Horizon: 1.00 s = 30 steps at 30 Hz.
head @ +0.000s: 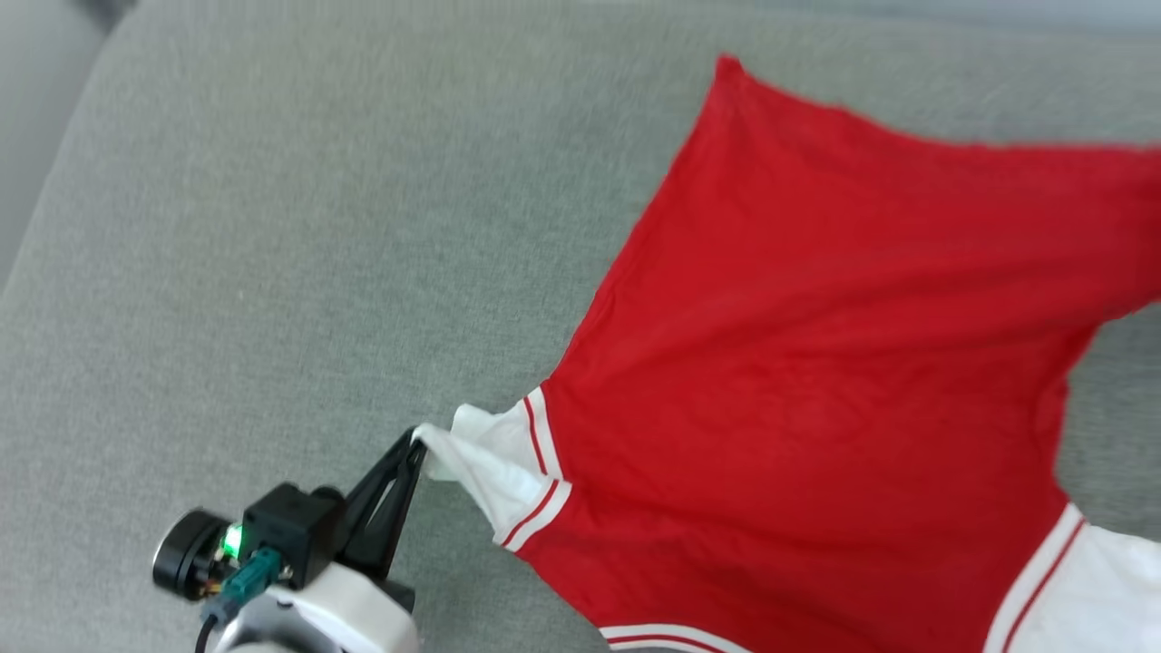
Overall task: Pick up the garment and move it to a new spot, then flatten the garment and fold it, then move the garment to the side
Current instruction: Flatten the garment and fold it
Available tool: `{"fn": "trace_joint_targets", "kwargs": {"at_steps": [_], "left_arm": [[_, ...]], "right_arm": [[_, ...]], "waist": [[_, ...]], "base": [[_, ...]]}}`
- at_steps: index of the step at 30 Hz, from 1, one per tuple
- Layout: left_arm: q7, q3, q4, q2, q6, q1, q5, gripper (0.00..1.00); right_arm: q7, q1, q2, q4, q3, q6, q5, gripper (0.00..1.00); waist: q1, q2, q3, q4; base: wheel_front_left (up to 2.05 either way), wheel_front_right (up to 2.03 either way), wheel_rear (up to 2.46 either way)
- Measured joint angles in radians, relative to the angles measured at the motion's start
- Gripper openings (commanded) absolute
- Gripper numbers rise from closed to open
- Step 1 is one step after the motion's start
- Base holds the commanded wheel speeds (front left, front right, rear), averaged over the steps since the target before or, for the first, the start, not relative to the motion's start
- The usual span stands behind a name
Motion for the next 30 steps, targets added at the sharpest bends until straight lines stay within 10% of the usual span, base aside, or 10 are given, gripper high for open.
{"fn": "trace_joint_targets", "kwargs": {"at_steps": [12,24,25,26,30], "left_arm": [[0.001,0.012,-0.03,0.055,0.055,0.122,-0.05,0.0],[-0.005,0.018,-0.032,0.058,0.058,0.141,-0.05,0.0],[-0.005,0.018,-0.031,0.058,0.056,0.14,-0.05,0.0],[-0.005,0.018,-0.031,0.058,0.056,0.139,-0.05,0.0],[-0.004,0.017,-0.028,0.058,0.055,0.136,-0.047,0.0]], "right_arm": [[-0.157,0.567,-0.209,-0.173,0.063,0.0,0.157,0.0],[-0.278,0.892,-0.134,-0.106,0.028,0.0,0.18,0.0],[-0.286,0.893,-0.127,-0.1,0.019,0.0,0.177,0.15],[-0.297,0.891,-0.123,-0.098,0.002,0.0,0.171,1.0],[-0.295,0.863,-0.133,-0.122,-0.05,0.0,0.161,1.0]], "waist": [[-0.0002,0.0,-0.168,-0.089],[0.0,0.0,-0.165,-0.127],[-0.0001,0.0,-0.162,-0.127],[0.0,0.0,-0.161,-0.127],[0.0,0.0,-0.162,-0.125]], "base": [[0.0,0.0,0.0],[0.0,0.0,0.0],[0.0,0.0,0.0],[0.0,0.0,0.0],[0.0,0.0,0.0]]}}
